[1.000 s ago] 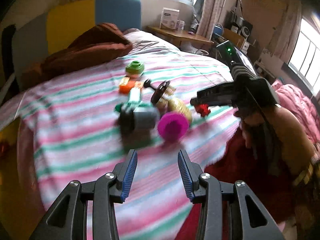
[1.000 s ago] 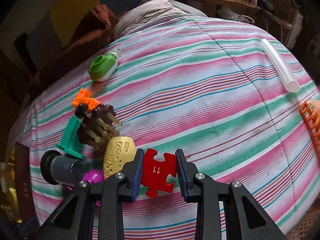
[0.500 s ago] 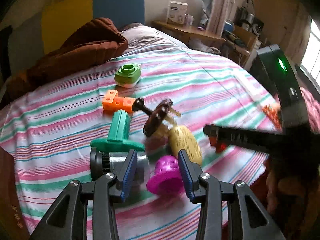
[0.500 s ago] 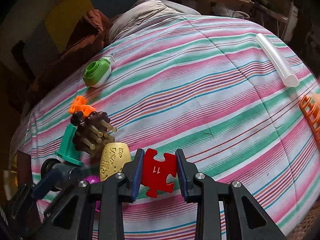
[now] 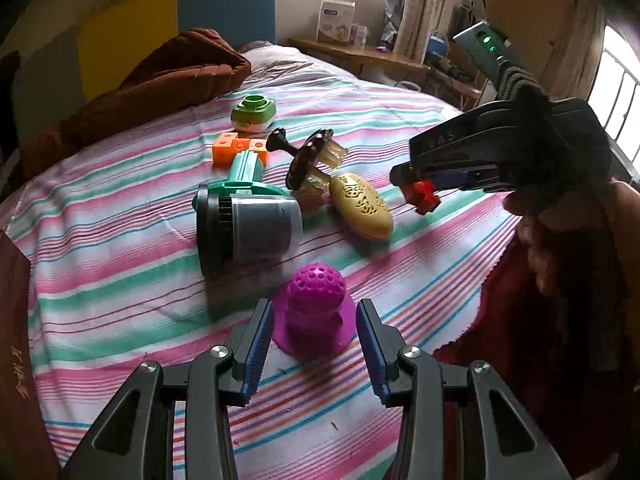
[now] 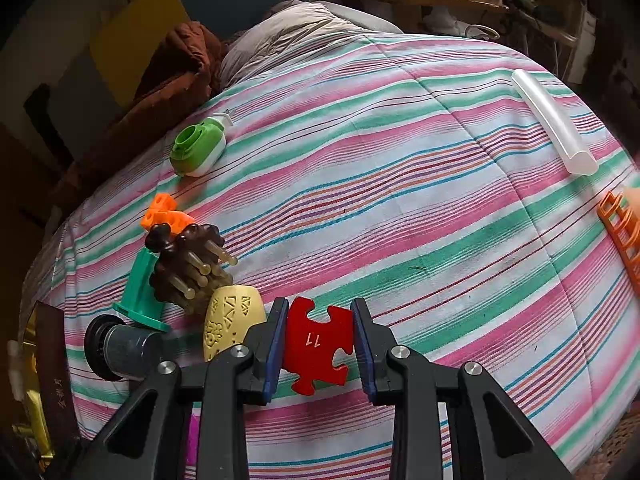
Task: Organize rigid objects
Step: 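Grasp the magenta suction-cup toy with the left tool and lift it, then carry the magenta toy into the gold tray and open the left tool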
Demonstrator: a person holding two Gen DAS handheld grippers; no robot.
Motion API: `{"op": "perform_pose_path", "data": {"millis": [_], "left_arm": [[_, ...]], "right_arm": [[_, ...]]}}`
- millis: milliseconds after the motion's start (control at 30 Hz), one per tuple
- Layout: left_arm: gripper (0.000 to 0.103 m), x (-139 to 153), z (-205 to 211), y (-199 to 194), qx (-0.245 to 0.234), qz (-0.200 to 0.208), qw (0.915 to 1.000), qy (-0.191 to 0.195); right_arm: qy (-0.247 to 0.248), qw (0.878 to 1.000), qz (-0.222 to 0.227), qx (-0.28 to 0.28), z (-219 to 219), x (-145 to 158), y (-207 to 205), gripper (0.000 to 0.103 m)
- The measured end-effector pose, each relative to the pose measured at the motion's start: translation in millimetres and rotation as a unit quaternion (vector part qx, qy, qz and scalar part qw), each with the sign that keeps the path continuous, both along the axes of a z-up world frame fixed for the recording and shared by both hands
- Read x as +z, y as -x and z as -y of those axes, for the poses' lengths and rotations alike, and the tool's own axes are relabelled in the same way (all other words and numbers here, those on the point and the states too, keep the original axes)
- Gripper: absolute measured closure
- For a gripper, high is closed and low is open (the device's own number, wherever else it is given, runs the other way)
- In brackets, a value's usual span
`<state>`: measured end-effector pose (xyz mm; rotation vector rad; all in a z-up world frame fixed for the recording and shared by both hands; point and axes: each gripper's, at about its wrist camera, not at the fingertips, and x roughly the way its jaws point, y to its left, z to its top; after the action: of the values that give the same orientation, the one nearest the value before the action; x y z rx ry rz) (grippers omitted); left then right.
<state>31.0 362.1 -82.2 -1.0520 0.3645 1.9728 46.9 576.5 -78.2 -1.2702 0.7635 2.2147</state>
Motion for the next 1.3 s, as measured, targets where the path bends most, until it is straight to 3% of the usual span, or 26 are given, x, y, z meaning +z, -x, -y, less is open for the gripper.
{"op": "perform_pose_path", "data": {"millis": [233, 367, 500, 867, 1000, 1300], "left_arm": [[0.060, -15, -15, 8, -0.008, 0.005, 0.9999, 0.003], [0.070, -20, -13, 11, -0.007, -0.001, 0.9999, -0.008], [0.070, -20, -1, 6, -0.010, -0.022, 0.9996, -0.013], [0.070, -17, 34, -7, -0.006, -0.021, 0.9996, -0.018], [0.070, -10, 52, -9, -0.001, -0.014, 0.9994, -0.032], [0.070, 27, 102, -4, 0.024, -0.024, 0.9964, -0.078]], "right_arm": [[0.002, 1.000, -0.011, 0.002, 1, 2, 0, 0.071], [0.005, 1.000, -0.015, -0.002, -1, 2, -2, 0.071], [0.004, 1.000, -0.015, -0.002, -1, 3, -1, 0.071], [-0.002, 0.999, -0.032, 0.005, 2, 8, -1, 0.071], [-0.008, 0.999, -0.049, 0.014, 5, 14, -2, 0.071], [-0.028, 0.999, -0.027, 0.025, 11, 12, 1, 0.071]]}}
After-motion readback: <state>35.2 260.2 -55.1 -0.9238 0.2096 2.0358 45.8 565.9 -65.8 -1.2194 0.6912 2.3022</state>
